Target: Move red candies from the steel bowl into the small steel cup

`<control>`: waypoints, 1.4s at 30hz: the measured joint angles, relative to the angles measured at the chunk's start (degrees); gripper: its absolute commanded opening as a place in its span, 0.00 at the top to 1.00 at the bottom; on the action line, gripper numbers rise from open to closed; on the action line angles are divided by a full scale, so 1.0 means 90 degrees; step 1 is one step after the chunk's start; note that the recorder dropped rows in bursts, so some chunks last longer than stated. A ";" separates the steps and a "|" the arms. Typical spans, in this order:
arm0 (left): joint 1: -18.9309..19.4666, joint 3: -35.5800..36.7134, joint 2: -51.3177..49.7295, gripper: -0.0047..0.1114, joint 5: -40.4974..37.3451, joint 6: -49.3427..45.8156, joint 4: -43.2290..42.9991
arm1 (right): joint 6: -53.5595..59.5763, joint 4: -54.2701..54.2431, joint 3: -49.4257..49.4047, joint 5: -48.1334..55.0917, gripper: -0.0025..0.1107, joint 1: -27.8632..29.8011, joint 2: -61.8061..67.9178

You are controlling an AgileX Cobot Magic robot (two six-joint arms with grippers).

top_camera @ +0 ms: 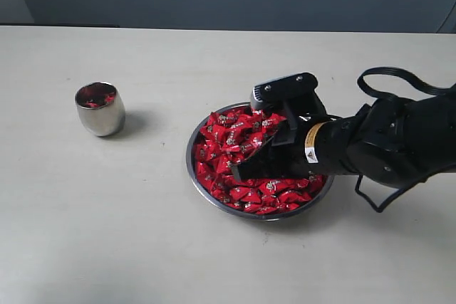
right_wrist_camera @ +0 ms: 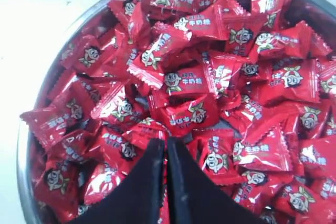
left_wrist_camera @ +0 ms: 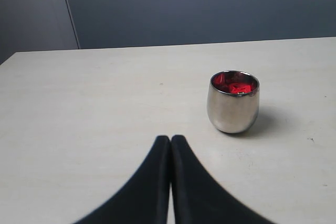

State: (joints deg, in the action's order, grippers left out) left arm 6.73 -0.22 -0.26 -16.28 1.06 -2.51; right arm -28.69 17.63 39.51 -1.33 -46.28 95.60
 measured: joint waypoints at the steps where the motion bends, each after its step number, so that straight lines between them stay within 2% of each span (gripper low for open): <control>1: 0.0000 0.0000 0.0000 0.96 0.0000 0.0000 0.0000 | -0.0004 -0.0011 0.0067 0.0148 0.67 0.0000 0.0000; 3: 0.0000 0.0000 0.0000 0.96 0.0000 0.0000 0.0000 | -0.0015 -0.0013 0.0201 0.0476 0.56 0.0000 0.0000; 4: 0.0000 0.0000 0.0000 0.96 0.0000 0.0000 0.0000 | -0.0015 -0.0040 0.0282 0.0667 0.55 0.0000 0.0000; 11: 0.0000 0.0000 0.0000 0.96 0.0000 0.0000 0.0000 | -0.0027 -0.0436 0.0744 0.1183 0.67 0.0000 0.0000; 17: 0.0000 0.0000 0.0000 0.96 0.0000 0.0000 0.0000 | -0.0027 -0.0606 0.1325 0.1611 0.62 0.0000 0.0241; 29: 0.0000 0.0000 0.0000 0.96 0.0000 0.0000 0.0000 | -0.0014 -0.1106 0.1920 0.2531 0.62 0.0000 0.1140; 37: 0.0000 0.0000 0.0000 0.96 0.0000 0.0000 0.0000 | 0.0751 -0.2185 0.1925 0.2355 0.62 0.0000 0.1210; 42: 0.0000 0.0000 0.0000 0.96 0.0000 0.0000 0.0000 | 0.0986 -0.2460 0.1935 0.2237 0.62 0.0000 0.1210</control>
State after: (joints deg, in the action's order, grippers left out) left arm 6.73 -0.22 -0.26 -16.28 1.06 -2.51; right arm -19.81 -4.51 56.93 18.80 -46.28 106.49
